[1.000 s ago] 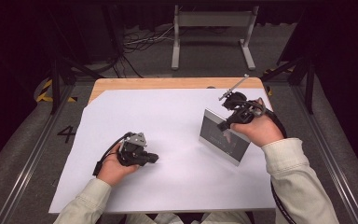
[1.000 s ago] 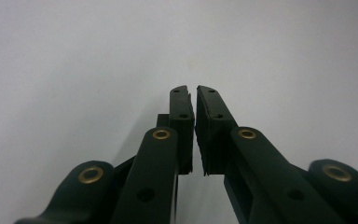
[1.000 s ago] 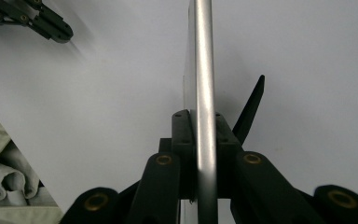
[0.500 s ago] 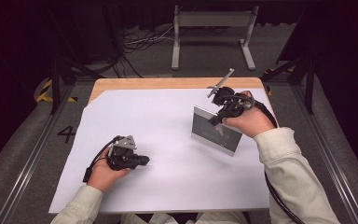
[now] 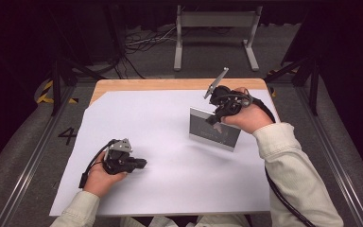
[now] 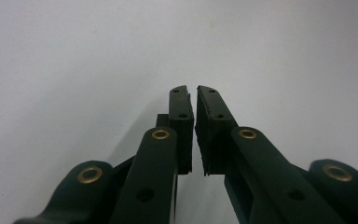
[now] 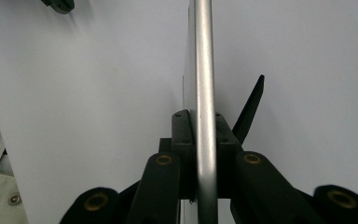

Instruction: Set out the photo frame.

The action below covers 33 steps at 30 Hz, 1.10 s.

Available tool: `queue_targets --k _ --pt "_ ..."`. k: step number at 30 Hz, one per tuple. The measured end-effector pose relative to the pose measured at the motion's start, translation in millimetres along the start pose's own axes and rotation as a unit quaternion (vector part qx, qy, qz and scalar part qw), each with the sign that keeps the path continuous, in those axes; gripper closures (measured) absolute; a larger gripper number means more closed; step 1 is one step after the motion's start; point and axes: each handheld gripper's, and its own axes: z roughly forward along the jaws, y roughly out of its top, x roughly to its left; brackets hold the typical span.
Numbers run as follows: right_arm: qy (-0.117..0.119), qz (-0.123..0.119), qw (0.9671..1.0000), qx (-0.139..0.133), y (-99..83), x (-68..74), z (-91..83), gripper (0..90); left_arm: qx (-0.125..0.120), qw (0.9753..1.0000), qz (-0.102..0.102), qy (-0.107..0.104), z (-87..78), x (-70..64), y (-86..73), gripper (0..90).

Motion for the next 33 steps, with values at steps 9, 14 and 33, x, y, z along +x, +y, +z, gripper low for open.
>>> queue_targets --k 9,14,33 --pt "0.022 -0.047 0.9987 0.003 11.1 -0.7 7.4 83.9 -0.003 1.0 -0.001 0.001 0.3 1.6 -0.6 85.0" --pt "0.035 -0.07 0.9969 0.002 14.6 0.0 11.4 83.9 0.0 1.0 -0.004 -0.002 1.3 1.4 -0.5 84.9" --pt "0.07 -0.135 0.9883 0.003 22.5 9.6 25.8 83.9 -0.002 1.0 -0.001 0.001 0.0 1.7 -0.2 84.7"
